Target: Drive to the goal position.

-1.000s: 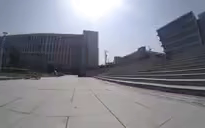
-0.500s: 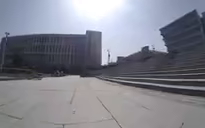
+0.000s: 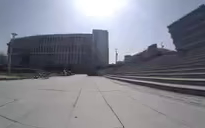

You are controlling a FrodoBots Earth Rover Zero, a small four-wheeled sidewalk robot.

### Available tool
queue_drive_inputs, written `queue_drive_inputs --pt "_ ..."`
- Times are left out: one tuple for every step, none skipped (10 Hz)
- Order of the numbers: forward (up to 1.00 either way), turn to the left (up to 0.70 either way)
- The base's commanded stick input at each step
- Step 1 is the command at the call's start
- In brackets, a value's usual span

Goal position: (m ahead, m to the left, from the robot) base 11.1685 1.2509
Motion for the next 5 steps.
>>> queue_drive_inputs --pt "0.45 0.27" --pt "0.45 0.27" --pt "0.45 0.27" --pt "0.53 0.23" --pt "0.70 0.14"
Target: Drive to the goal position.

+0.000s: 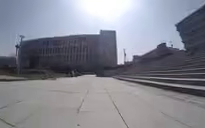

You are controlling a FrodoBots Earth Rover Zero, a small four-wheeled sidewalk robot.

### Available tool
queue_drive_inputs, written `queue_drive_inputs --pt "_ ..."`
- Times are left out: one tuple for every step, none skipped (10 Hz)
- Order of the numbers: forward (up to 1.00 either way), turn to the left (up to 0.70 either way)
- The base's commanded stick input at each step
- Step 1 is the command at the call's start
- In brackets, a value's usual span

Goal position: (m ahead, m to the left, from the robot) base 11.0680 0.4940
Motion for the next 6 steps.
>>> queue_drive_inputs --pt "0.70 0.14" --pt "0.70 0.14" --pt "0.70 0.14" --pt "0.70 0.12" --pt "0.70 0.08" --pt "0.70 0.00"
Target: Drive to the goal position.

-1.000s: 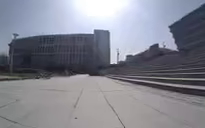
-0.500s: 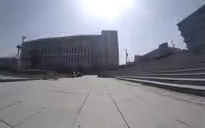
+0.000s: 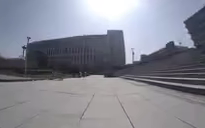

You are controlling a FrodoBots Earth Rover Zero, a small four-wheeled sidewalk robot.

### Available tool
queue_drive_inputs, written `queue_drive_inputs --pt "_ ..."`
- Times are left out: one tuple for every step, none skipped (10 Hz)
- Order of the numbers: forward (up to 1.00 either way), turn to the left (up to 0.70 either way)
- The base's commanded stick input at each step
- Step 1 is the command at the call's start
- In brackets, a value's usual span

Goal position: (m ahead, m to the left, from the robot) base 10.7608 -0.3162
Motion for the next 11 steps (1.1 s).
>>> queue_drive_inputs --pt "0.70 0.00" --pt "0.70 0.00" --pt "0.70 0.00" --pt "0.70 0.00" --pt "0.70 0.00" --pt "0.70 0.00" --pt "0.70 0.00" --pt "0.70 0.00" --pt "0.70 0.00" --pt "0.70 0.00" --pt "0.70 0.05"
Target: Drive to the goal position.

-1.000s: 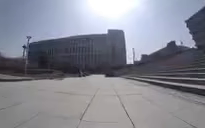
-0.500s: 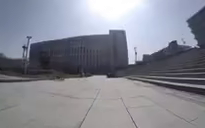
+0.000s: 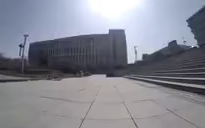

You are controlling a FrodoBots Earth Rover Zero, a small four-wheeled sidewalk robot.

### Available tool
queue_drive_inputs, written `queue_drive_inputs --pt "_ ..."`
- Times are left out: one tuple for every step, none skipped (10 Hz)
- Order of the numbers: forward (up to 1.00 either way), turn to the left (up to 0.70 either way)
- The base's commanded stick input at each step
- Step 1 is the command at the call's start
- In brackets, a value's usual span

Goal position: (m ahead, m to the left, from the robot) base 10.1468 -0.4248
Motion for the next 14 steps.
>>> queue_drive_inputs --pt "0.70 0.14" --pt "0.70 0.14" --pt "0.70 0.14" --pt "0.70 0.12" --pt "0.70 0.10" --pt "0.70 0.14" --pt "0.70 0.14" --pt "0.70 0.14" --pt "0.70 0.13" --pt "0.70 0.11" --pt "0.70 0.10" --pt "0.70 0.10" --pt "0.70 0.10" --pt "0.70 0.09"
